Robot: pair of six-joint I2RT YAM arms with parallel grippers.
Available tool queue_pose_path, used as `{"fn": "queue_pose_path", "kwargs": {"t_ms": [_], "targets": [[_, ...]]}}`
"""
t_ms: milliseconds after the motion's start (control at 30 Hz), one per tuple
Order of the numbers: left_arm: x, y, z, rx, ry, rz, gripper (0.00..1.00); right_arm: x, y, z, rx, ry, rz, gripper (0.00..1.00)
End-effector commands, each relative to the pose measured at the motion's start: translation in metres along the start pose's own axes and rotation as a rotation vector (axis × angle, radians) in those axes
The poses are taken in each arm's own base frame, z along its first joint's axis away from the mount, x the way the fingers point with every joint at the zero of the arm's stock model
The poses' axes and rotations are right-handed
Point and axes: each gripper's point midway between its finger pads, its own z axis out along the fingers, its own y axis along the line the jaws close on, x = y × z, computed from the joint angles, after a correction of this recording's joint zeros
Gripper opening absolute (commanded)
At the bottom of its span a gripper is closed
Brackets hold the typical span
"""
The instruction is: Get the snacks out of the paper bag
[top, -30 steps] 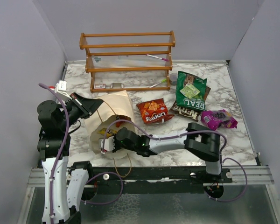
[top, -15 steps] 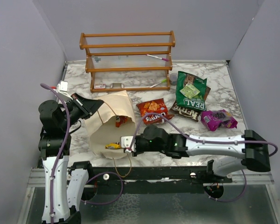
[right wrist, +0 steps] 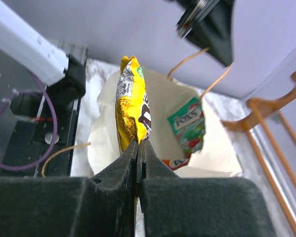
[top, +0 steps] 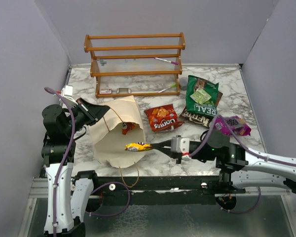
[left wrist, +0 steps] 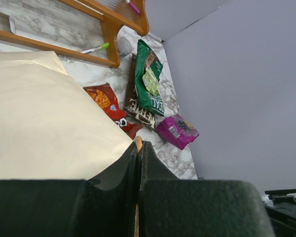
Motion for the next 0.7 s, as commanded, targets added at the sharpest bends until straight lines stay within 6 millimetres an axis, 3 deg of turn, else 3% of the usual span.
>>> {"fn": "queue_pose_path", "kwargs": {"t_ms": [0, 133, 333, 467, 667], "targets": [[-0.004, 0.003, 0.002, -0.009, -0.025, 0.028, 0.0, -0.051, -0.035, -0.023, 0.156, -0.145, -0.017, 0.01], [-0.005, 0.004, 0.002, -0.011, -0.026, 0.026, 0.0, -0.059, -0.09, -0.047, 0.48, -0.171, 0.073, 0.01], [-0.004, 0.004, 0.001, -0.018, -0.024, 0.03, 0.0, -0.026, -0.148, -0.081, 0.936, -0.063, 0.128, 0.01], [-0.004, 0.004, 0.001, -0.018, -0.025, 0.027, 0.0, 0.019, -0.169, -0.082, 1.046, 0.058, 0.164, 0.01], [-0.004, 0.003, 0.001, -0.012, -0.024, 0.022, 0.0, 0.117, -0.202, -0.078, 1.073, 0.294, 0.302, 0.01]]}}
